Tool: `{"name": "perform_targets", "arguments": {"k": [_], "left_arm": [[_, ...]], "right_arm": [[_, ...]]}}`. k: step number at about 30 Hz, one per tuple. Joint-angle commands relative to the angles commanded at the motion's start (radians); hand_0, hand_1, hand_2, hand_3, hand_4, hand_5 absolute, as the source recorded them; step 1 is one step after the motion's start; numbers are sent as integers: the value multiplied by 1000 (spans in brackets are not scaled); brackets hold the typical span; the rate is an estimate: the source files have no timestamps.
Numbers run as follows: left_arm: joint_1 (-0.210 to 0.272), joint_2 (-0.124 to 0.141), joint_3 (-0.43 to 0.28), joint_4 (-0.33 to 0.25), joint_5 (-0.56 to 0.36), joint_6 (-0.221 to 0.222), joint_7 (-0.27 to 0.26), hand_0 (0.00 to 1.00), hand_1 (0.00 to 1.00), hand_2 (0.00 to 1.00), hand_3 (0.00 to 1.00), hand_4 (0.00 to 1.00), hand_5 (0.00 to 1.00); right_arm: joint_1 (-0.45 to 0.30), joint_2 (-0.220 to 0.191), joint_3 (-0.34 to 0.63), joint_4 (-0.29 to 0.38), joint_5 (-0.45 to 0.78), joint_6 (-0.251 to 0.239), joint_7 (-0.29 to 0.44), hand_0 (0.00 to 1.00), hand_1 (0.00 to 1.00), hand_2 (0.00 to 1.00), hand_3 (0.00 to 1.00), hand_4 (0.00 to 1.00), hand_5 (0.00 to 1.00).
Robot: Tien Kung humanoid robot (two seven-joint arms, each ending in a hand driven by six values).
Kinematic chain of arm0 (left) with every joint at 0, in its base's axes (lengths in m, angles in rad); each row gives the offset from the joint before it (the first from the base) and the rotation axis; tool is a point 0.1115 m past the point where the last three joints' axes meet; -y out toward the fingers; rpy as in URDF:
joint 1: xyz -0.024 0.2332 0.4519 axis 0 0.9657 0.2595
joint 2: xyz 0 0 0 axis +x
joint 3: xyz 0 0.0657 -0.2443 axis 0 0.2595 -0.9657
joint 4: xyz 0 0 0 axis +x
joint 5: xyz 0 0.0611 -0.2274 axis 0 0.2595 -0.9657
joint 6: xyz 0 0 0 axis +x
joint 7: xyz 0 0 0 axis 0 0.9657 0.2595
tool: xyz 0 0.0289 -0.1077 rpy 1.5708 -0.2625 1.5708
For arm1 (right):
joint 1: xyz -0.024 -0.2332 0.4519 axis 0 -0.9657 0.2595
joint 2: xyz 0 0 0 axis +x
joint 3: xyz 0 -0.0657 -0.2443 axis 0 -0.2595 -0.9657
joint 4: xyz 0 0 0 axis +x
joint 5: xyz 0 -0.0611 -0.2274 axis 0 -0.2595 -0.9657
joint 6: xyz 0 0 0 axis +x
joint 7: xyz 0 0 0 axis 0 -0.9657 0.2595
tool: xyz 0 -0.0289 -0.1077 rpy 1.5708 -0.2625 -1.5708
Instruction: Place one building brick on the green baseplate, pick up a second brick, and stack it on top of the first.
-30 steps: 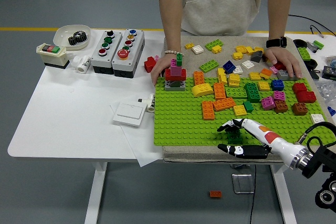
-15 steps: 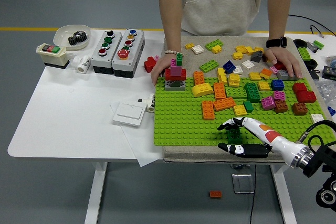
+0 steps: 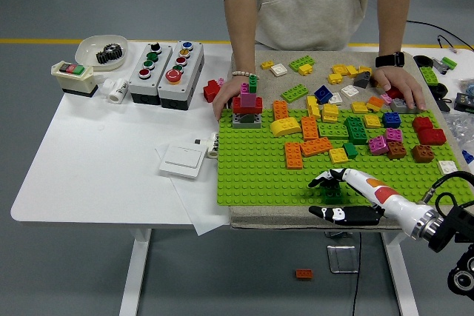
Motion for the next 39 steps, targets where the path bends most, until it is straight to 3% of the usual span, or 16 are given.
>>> {"name": "perform_targets", "arguments": {"k": [24, 39], "left_arm": [[4, -1, -5, 0, 11, -4, 4, 807, 814, 813, 627, 724, 680], [11, -6, -13, 3, 19, -1, 4, 808, 815, 813, 629, 724, 679]], "right_arm": [[-11, 10, -2, -3, -10, 1, -7, 738, 713, 753, 683, 889, 633], [-20, 9, 25, 25, -6, -23, 8, 736, 711, 752, 682, 889, 630]]}}
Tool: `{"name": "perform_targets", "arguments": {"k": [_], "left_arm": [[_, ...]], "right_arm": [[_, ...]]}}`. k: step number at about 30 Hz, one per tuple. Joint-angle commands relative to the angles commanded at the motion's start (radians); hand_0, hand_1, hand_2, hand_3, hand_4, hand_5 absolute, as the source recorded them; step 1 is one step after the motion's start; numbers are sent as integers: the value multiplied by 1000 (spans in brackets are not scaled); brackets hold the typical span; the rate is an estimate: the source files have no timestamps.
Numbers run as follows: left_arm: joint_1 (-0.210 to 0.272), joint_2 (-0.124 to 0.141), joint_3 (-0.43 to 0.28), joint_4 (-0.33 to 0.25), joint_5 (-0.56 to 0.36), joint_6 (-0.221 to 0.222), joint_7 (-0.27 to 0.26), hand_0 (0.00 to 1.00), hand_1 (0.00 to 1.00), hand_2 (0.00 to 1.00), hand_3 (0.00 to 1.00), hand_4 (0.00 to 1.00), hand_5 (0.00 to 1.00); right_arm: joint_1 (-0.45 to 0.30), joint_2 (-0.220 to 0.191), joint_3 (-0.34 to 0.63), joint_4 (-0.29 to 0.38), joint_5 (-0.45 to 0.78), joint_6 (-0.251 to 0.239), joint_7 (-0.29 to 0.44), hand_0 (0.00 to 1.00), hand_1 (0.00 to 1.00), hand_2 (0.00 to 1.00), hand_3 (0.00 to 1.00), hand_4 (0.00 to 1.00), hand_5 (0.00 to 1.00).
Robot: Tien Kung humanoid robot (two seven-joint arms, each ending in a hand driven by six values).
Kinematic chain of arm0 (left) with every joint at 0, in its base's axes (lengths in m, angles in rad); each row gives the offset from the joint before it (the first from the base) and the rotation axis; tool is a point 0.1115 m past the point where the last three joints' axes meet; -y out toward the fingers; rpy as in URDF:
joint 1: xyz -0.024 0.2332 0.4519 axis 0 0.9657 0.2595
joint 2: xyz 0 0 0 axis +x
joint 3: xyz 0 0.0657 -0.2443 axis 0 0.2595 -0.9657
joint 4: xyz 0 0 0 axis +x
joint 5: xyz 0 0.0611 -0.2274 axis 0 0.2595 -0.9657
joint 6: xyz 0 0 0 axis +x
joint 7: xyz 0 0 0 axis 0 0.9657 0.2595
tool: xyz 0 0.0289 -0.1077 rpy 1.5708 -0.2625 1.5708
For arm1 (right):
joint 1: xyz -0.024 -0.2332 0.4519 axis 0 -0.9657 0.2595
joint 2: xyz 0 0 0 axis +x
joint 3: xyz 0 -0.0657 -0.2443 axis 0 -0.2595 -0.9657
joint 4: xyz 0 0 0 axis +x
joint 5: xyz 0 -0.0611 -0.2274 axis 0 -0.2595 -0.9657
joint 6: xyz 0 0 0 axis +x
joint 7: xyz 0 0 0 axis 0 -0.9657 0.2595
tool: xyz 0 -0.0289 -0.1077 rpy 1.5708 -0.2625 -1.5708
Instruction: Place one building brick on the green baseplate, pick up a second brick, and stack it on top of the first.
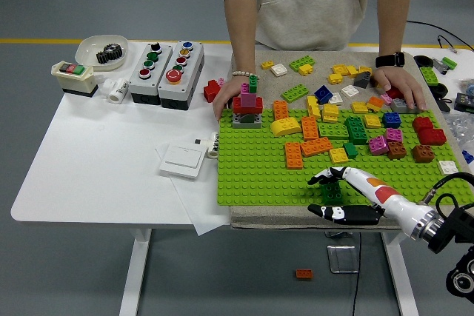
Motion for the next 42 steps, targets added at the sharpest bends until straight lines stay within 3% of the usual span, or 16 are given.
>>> {"name": "perform_targets", "arguments": {"k": [16, 33, 42], "left_arm": [[-6, 0, 2, -2, 0, -3, 0, 808, 816, 816, 629, 723, 678], [-9, 2, 7, -2, -5, -4, -2, 809, 815, 814, 627, 722, 677], [-12, 2, 7, -3, -4, -5, -2, 809, 814, 814, 627, 722, 677]], "right_arm": [[1, 2, -30, -26, -1, 15, -9, 733, 711, 750, 680, 889, 630], [23, 3, -18, -4, 9, 5, -4, 735, 710, 750, 680, 890, 629], [68, 35, -41, -66, 27, 0, 1, 736, 710, 750, 679, 889, 629]]}}
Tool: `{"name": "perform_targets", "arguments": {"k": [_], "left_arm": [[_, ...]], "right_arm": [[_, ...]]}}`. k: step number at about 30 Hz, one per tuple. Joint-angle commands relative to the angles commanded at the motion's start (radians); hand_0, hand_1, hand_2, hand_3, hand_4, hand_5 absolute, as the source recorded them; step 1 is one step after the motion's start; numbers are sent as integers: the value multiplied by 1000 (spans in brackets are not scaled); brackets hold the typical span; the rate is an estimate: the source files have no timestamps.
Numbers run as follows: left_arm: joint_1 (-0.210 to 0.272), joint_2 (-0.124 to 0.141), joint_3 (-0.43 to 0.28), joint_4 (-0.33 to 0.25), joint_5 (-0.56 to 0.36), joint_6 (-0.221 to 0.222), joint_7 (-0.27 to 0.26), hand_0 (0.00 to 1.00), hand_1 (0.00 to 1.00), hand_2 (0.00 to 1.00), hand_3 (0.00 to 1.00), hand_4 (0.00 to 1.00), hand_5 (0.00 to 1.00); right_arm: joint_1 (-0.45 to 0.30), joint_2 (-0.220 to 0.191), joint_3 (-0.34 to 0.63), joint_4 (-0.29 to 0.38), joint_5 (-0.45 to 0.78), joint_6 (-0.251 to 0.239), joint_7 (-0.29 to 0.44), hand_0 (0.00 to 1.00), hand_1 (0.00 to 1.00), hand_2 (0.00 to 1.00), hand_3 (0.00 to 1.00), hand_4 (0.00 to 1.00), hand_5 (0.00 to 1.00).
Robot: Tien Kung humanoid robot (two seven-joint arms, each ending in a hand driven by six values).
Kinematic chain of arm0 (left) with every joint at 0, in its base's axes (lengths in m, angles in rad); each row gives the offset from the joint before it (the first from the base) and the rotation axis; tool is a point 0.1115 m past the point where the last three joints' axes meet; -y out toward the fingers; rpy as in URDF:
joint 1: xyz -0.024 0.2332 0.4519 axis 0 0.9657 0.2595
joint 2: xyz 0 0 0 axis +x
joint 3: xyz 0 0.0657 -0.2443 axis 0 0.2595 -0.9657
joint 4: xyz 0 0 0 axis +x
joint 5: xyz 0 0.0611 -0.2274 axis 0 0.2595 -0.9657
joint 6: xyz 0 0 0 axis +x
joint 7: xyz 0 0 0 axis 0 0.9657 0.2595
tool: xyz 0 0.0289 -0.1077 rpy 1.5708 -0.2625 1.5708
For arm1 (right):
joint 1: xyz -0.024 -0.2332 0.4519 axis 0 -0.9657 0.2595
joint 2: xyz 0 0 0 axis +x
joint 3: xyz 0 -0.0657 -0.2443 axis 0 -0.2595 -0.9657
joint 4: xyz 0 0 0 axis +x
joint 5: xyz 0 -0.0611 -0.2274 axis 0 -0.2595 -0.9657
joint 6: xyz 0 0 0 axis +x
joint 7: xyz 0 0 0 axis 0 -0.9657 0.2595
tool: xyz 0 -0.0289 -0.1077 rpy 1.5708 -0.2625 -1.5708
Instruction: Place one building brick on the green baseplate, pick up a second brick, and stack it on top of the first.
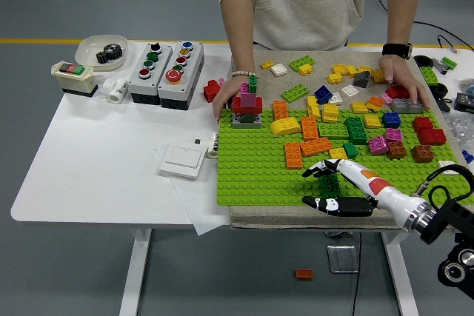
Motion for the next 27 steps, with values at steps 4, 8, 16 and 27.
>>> {"name": "perform_targets", "arguments": {"k": [4, 8, 16, 27], "left_arm": [[-1, 0, 2, 0, -4, 1, -1, 810, 815, 815, 627, 722, 677], [-2, 0, 4, 0, -6, 2, -2, 810, 815, 815, 627, 722, 677], [-2, 0, 3, 0, -3, 0, 0, 810, 814, 815, 628, 723, 678], [1, 0, -4, 0, 9, -2, 3, 810, 814, 815, 628, 723, 676]], "right_arm": [[6, 4, -6, -16, 1, 3, -1, 738, 712, 750, 680, 890, 628], [9, 4, -12, -25, 2, 6, -4, 738, 712, 750, 680, 890, 628], [3, 0, -12, -24, 3, 10, -7, 739, 713, 750, 681, 891, 626], [-3, -9, 19, 40, -4, -17, 4, 740, 713, 750, 683, 891, 628]]}}
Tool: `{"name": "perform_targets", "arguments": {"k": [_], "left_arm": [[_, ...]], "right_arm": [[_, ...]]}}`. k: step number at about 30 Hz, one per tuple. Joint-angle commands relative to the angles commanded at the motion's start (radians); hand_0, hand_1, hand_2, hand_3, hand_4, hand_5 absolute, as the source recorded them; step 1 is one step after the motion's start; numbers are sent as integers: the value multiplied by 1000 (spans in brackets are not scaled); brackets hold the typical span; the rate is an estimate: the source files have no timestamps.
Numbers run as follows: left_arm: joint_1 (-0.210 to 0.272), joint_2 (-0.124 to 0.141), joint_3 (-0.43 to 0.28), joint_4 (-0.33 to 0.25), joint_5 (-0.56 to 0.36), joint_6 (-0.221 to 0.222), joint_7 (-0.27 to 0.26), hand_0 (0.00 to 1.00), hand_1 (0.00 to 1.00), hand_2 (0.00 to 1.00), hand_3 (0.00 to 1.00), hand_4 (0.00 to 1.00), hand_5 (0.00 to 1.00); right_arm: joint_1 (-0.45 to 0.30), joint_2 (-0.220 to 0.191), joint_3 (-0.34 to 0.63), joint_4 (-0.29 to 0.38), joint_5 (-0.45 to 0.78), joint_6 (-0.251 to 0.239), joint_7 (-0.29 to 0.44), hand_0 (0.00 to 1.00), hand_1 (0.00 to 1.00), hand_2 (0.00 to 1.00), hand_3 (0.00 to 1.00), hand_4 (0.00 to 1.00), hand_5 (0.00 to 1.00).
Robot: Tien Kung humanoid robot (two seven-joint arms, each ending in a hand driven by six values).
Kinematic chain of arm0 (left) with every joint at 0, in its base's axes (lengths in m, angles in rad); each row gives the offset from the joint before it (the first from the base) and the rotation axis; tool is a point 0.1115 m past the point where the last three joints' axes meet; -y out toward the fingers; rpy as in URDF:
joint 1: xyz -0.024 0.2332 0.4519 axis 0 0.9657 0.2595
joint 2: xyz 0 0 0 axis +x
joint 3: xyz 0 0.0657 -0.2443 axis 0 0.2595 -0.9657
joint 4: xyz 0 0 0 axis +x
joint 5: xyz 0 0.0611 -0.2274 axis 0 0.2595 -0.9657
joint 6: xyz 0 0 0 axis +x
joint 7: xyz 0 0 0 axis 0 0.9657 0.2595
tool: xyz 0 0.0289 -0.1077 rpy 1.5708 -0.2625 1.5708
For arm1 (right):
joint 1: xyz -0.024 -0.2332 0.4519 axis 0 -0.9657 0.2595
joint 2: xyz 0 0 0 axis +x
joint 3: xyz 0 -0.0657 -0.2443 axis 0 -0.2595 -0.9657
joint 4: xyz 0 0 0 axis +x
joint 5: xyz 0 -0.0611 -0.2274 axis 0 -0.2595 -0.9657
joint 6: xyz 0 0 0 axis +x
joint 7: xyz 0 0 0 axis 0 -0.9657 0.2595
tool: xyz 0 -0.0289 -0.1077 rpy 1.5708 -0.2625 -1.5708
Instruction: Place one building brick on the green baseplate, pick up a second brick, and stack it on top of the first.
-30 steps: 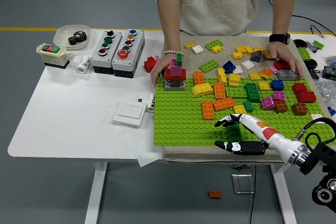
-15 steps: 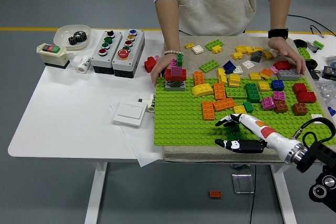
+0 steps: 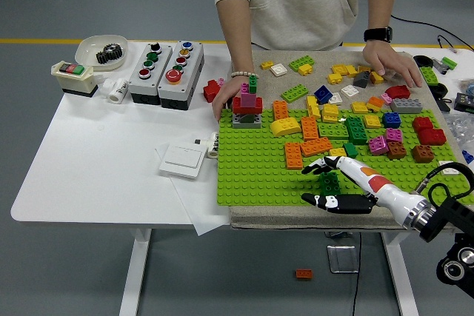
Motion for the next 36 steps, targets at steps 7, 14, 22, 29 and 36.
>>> {"name": "perform_targets", "arguments": {"k": [7, 14, 22, 29, 36], "left_arm": [[3, 0, -4, 0, 6, -1, 1, 810, 813, 815, 628, 723, 676], [4, 0, -14, 0, 24, -4, 5, 809, 814, 814, 628, 723, 676], [5, 3, -21, 1, 37, -9, 9, 809, 814, 813, 628, 723, 676], [2, 3, -20, 0, 36, -9, 10, 809, 814, 813, 628, 723, 676], [-1, 3, -15, 0, 26, -9, 8, 809, 814, 813, 627, 723, 679]], "right_arm": [[15, -1, 31, -23, -35, -37, -2, 737, 708, 744, 668, 877, 627], [97, -25, 107, -137, -278, -117, -42, 679, 683, 736, 675, 878, 527], [179, -48, 107, -237, -618, -80, -108, 400, 556, 658, 757, 978, 380], [233, -41, 75, -330, -740, -1, -120, 317, 382, 459, 768, 996, 338], [280, -37, 39, -386, -740, 31, -95, 255, 234, 295, 761, 966, 365]]}}
